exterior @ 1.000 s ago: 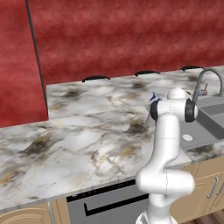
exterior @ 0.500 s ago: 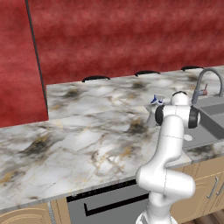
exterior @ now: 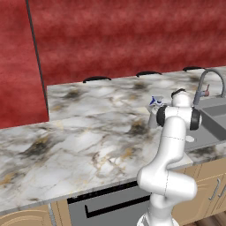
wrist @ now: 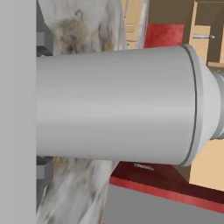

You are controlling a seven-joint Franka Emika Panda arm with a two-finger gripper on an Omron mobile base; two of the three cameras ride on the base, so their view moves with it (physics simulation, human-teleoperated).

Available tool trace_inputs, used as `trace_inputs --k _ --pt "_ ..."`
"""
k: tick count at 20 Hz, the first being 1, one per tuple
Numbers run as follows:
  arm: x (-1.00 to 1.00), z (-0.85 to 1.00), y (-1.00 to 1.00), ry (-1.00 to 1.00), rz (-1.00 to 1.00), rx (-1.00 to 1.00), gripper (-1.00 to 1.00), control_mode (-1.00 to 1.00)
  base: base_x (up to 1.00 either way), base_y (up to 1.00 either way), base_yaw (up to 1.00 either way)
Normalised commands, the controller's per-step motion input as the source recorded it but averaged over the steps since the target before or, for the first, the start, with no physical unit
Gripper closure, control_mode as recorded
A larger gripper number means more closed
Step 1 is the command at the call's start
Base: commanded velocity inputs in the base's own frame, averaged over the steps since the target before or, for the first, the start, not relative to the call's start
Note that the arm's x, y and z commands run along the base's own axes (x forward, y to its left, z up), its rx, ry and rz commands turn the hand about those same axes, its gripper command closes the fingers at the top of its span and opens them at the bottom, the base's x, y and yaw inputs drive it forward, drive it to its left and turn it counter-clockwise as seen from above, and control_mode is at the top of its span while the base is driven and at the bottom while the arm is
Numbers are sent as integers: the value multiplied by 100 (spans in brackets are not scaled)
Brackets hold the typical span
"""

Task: Locate and retrieve the spray and spray from the cabinet. Place them next to the sink.

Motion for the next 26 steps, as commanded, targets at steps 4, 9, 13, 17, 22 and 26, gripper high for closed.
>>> trace_inputs --k 4,9,13,17,22,26 --pt "1 -16 -9 -11 2 -4 100 -100 0 0 0" --pt "1 -29 -5 -16 3 -3 100 -100 0 0 0" --pt "3 -26 0 -11 3 -3 100 -100 0 0 0" --pt "2 0 0 -2 3 0 100 -100 0 0 0" --pt "22 -11 0 4 4 0 100 -100 0 0 0" --pt "41 -24 0 8 6 1 100 -100 0 0 0"
